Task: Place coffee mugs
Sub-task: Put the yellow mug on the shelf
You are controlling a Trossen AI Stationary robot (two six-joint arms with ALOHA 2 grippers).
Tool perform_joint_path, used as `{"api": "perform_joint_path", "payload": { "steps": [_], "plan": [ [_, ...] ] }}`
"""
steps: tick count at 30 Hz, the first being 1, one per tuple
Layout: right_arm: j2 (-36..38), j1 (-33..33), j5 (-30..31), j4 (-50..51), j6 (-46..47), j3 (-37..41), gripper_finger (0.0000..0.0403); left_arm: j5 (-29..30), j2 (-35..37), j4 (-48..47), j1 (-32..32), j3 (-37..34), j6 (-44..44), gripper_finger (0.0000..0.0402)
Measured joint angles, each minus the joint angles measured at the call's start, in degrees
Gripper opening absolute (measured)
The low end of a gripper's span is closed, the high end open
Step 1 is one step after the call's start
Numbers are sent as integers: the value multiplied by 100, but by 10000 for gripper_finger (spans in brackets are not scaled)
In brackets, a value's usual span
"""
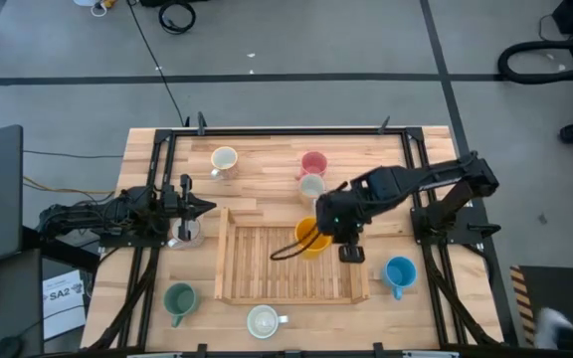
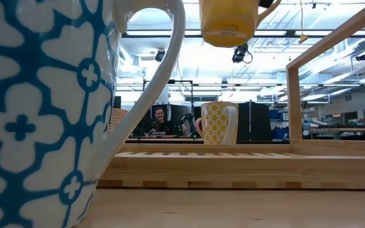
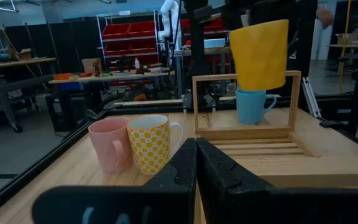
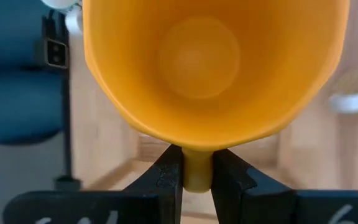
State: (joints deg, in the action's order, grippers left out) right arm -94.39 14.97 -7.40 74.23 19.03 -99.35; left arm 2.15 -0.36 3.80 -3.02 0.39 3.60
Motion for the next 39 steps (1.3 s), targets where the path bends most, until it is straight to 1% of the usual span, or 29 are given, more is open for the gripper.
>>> {"api": "perform_joint_path", "payload": {
  "steps": [11,18,21,26,30,39],
  "plan": [
    [-2,1022,277,-4,2955,0,63,0,0,-1,1,0,-1,13],
    [-20,1578,826,-206,4513,2,63,0,0,-1,1,1,-2,13],
    [-20,1752,1161,-298,4946,2,63,0,0,-1,1,0,-2,13],
    [-20,1878,1515,-331,5575,48,63,0,0,1,1,1,-2,13],
    [-20,1928,1524,-460,5931,221,63,0,0,0,0,1,0,13],
    [-24,2089,1470,-1329,6710,542,63,-1,0,-1,1,0,-2,13]
  ]
}}
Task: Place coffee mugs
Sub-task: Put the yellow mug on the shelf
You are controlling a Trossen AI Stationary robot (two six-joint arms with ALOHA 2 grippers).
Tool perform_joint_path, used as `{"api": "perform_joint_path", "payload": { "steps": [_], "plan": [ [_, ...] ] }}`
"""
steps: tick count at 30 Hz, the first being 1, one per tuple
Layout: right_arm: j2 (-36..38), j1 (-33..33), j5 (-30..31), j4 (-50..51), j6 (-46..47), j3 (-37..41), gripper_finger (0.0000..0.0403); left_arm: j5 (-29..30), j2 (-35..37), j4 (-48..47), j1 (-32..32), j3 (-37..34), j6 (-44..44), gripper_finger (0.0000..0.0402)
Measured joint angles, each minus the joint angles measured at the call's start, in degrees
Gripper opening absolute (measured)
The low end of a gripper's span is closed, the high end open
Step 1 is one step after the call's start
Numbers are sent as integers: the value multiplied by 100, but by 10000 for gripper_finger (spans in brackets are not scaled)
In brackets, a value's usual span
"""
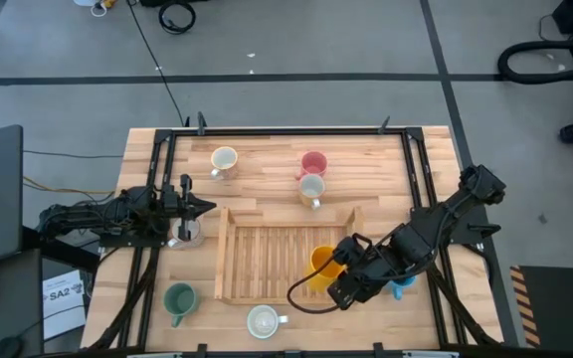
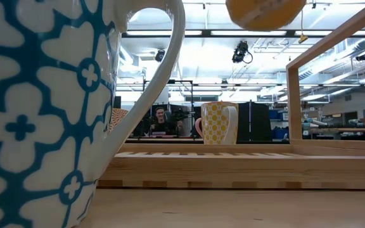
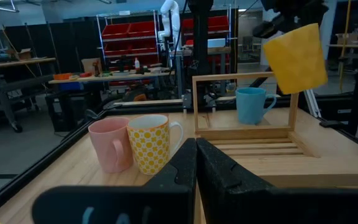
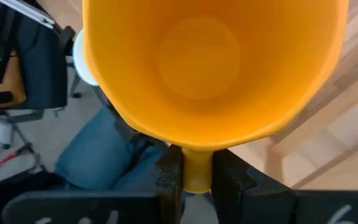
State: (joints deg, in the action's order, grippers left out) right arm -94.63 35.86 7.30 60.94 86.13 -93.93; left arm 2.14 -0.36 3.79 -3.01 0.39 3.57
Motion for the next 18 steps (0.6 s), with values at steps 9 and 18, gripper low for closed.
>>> {"api": "perform_joint_path", "payload": {
  "steps": [9,18],
  "plan": [
    [-90,322,-148,-330,1115,-3,63,-1,0,-1,-2,1,2,13],
    [-734,543,-281,-439,1735,-2,63,-1,0,-28,0,0,2,13]
  ]
}}
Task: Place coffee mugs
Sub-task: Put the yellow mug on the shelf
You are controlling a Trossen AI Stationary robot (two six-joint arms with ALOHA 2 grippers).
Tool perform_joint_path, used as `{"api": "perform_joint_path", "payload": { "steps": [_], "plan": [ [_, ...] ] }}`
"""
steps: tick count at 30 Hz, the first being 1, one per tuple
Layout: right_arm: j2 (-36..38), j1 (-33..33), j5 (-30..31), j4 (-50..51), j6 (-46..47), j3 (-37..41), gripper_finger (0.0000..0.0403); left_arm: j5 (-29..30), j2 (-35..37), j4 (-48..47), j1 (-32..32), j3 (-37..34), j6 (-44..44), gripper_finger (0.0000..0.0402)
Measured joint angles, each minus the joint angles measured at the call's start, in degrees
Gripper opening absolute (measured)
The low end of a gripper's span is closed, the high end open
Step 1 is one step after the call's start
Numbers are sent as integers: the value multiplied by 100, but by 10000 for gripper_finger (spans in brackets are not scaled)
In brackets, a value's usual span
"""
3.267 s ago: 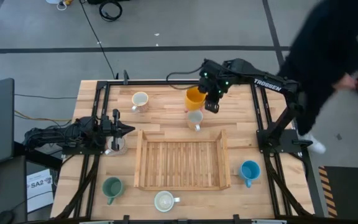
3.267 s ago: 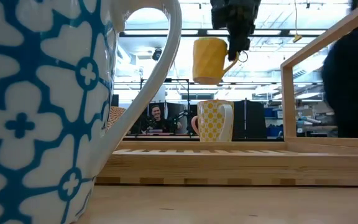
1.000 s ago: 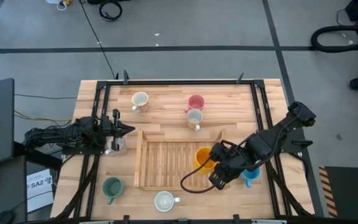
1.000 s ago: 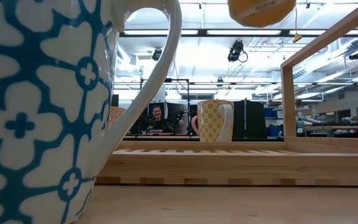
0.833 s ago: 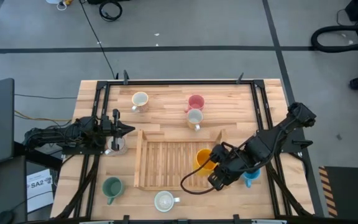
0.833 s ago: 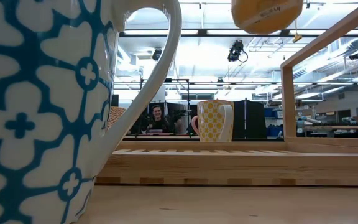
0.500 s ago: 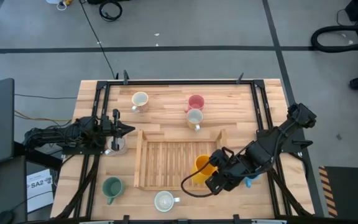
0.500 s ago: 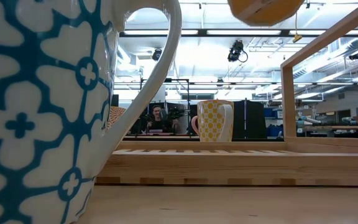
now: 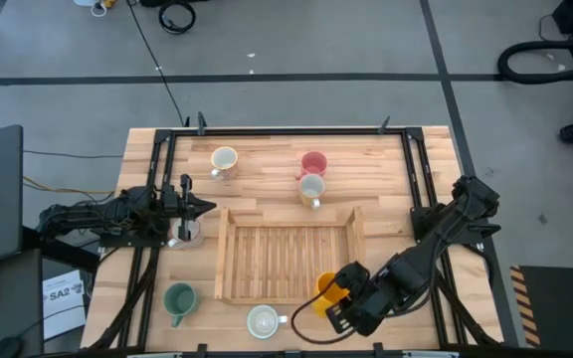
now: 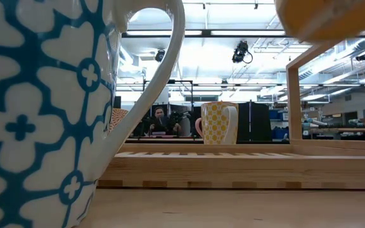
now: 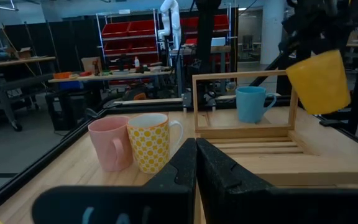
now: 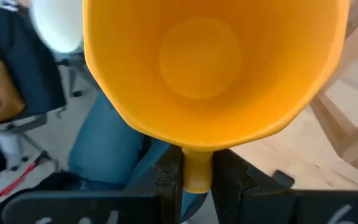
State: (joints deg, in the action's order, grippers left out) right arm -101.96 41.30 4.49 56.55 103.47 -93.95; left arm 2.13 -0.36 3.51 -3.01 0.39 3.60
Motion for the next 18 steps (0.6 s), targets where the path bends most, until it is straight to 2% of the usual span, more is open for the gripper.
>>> {"api": "perform_joint_path", "payload": {
  "steps": [8,18],
  "plan": [
    [-434,-17,33,44,60,0,63,0,0,0,0,0,0,13],
    [-571,-31,29,632,832,-2,63,-2,0,-20,-1,1,0,13]
  ]
}}
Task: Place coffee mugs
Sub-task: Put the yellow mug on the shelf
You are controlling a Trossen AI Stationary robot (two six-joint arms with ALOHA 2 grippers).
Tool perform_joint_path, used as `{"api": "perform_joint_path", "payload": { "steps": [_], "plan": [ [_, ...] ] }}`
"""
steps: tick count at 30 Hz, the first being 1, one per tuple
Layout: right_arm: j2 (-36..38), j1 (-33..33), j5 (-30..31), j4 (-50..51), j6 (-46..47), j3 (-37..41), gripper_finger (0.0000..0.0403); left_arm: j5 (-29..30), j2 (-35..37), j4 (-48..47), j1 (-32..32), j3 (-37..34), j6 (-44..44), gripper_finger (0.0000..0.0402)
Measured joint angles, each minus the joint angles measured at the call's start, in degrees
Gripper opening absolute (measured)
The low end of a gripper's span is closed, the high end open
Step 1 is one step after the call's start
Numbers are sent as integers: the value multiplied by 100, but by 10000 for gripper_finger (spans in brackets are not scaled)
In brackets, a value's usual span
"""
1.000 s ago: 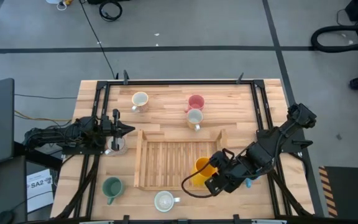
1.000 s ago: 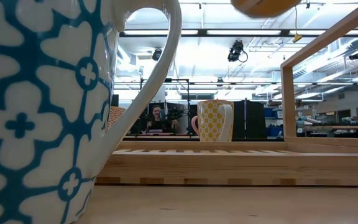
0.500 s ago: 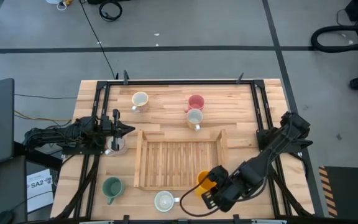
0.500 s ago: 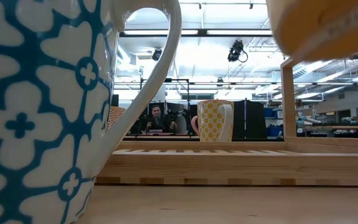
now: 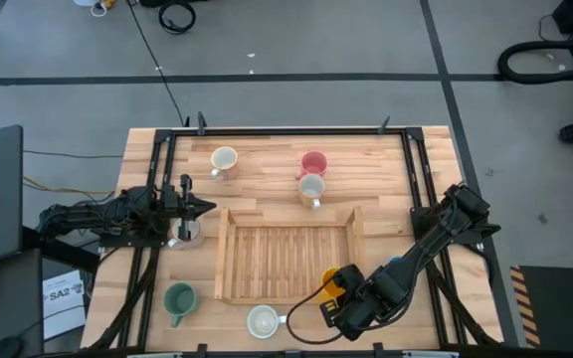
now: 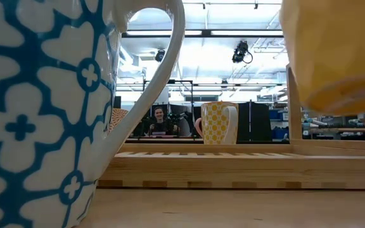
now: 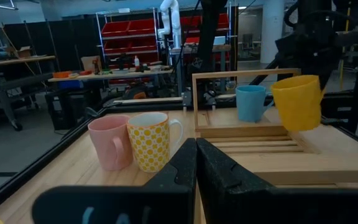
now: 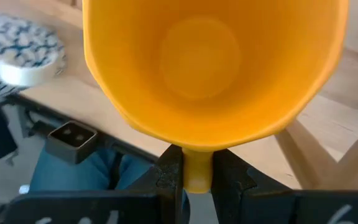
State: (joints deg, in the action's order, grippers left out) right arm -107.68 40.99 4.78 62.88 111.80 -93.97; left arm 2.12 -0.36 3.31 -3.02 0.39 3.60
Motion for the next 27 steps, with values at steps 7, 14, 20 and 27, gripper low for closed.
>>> {"api": "perform_joint_path", "payload": {
  "steps": [7,14,20,27],
  "plan": [
    [-136,-10,163,295,409,-2,63,1,0,-66,1,1,0,13],
    [-278,-28,169,403,417,-26,63,0,0,-66,1,-1,-1,13],
    [-291,-60,418,647,421,-15,63,-1,0,-70,1,0,-1,13],
    [-291,-87,410,636,506,-13,63,-1,0,-70,1,-1,0,13]
  ]
}}
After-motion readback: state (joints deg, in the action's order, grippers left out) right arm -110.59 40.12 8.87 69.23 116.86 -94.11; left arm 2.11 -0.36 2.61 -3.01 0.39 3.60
